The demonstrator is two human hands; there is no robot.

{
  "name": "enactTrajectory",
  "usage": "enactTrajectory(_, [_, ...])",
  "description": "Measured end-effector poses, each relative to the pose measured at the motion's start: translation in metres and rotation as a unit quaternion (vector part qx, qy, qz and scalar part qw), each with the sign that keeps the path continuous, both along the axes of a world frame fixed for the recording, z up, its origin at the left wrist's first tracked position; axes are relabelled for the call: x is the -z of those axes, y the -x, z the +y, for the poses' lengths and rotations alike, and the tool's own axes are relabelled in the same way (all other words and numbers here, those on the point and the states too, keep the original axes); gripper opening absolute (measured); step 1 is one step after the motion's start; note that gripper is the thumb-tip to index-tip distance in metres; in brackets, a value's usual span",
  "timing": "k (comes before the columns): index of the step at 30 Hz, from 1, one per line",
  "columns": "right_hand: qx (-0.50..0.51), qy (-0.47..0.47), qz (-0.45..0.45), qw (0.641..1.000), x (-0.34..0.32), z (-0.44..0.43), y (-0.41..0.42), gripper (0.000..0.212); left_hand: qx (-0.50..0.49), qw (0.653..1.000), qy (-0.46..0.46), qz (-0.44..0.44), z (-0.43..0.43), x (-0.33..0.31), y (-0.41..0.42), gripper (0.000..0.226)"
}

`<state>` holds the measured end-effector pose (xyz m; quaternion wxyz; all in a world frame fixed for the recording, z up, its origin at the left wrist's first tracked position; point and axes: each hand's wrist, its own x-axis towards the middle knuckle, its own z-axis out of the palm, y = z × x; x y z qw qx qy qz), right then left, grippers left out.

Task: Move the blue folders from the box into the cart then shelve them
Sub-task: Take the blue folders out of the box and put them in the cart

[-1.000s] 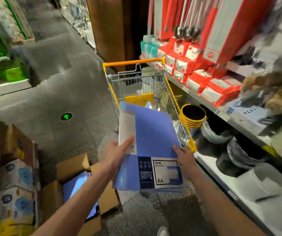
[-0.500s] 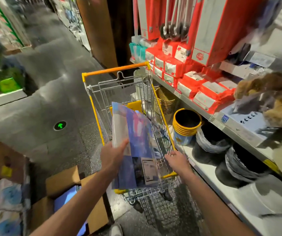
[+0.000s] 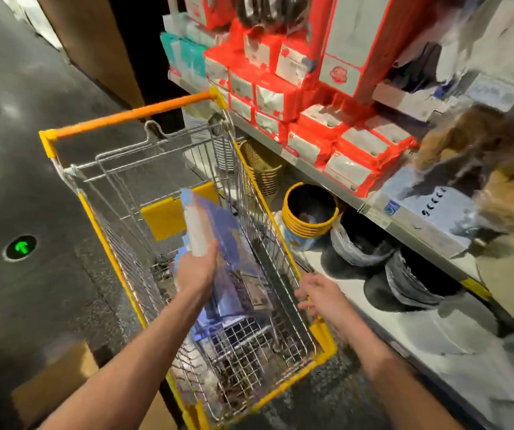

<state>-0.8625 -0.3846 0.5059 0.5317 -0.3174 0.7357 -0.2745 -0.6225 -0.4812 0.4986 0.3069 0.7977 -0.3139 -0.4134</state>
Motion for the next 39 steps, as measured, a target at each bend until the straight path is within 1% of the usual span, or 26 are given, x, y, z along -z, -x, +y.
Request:
enactTrajectory(2, [0.009,-0.005,0.002,1.0,0.003,-0.014,-0.011,0.008,0.011,1.0,-0.012,0.024,-0.032,0.015,0.004,0.057])
enactTrajectory(3, [0.015,-0.014,0.007,1.0,0.006,-0.024,-0.017,0.009,0.02,0.999,-0.014,0.033,-0.047,0.025,0.006,0.057])
enactTrajectory(6, [0.044,-0.051,0.021,0.998,0.017,-0.05,-0.033,0.005,0.052,0.997,-0.044,0.036,-0.08,0.06,0.009,0.067])
enactTrajectory(8, [0.041,-0.058,0.028,0.997,0.024,-0.064,-0.041,0.008,0.065,0.995,-0.063,0.042,-0.098,0.083,0.01,0.066])
enactTrajectory(9, [0.027,-0.063,0.031,0.997,0.024,-0.068,-0.045,0.005,0.073,0.994,-0.066,0.043,-0.105,0.091,0.011,0.063])
enactTrajectory(10, [0.016,-0.06,0.038,0.997,0.021,-0.07,-0.048,0.008,0.088,0.993,-0.071,0.044,-0.109,0.096,0.013,0.061])
enactTrajectory(11, [0.003,-0.056,0.051,0.997,0.02,-0.073,-0.053,0.01,0.108,0.99,-0.076,0.048,-0.115,0.104,0.013,0.06])
enactTrajectory(13, [-0.006,-0.046,0.06,0.997,0.016,-0.076,-0.061,0.005,0.164,0.981,-0.086,0.058,-0.12,0.114,0.012,0.055])
enactTrajectory(16, [-0.031,-0.051,0.07,0.996,0.017,-0.079,-0.075,0.01,0.282,0.955,-0.094,0.017,-0.124,0.12,0.004,0.042])
enactTrajectory(19, [-0.065,-0.067,0.086,0.992,0.017,-0.082,-0.092,0.007,0.364,0.93,-0.051,-0.014,-0.12,0.113,-0.006,0.039])
enactTrajectory(21, [-0.076,-0.071,0.097,0.99,0.013,-0.083,-0.103,0.006,0.388,0.921,-0.032,-0.006,-0.116,0.106,-0.012,0.036])
enactTrajectory(24, [-0.092,-0.07,0.112,0.987,0.008,-0.084,-0.117,0.008,0.376,0.926,-0.018,0.028,-0.106,0.091,-0.027,0.027])
enactTrajectory(26, [-0.116,-0.061,0.118,0.984,0.006,-0.084,-0.126,0.012,0.362,0.931,-0.003,0.041,-0.097,0.079,-0.041,0.025])
enactTrajectory(28, [-0.125,-0.054,0.105,0.985,0.004,-0.081,-0.137,0.015,0.339,0.94,0.021,0.043,-0.083,0.065,-0.058,0.023])
enactTrajectory(30, [-0.127,-0.055,0.082,0.987,0.001,-0.074,-0.149,0.012,0.312,0.948,0.051,0.04,-0.066,0.05,-0.075,0.022])
enactTrajectory(31, [-0.147,-0.049,0.082,0.985,-0.003,-0.069,-0.157,0.009,0.297,0.952,0.071,0.035,-0.053,0.041,-0.085,0.022])
enactTrajectory(34, [-0.198,-0.01,0.081,0.977,-0.011,-0.047,-0.181,0.009,0.238,0.963,0.122,0.025,-0.005,0.013,-0.117,0.022])
enactTrajectory(37, [-0.232,0.038,0.047,0.971,-0.011,-0.014,-0.207,0.011,0.175,0.973,0.151,0.007,0.062,-0.006,-0.149,0.022])
enactTrajectory(39, [-0.263,0.053,0.026,0.963,-0.009,0.018,-0.23,0.012,0.13,0.978,0.164,-0.009,0.123,-0.015,-0.171,0.03])
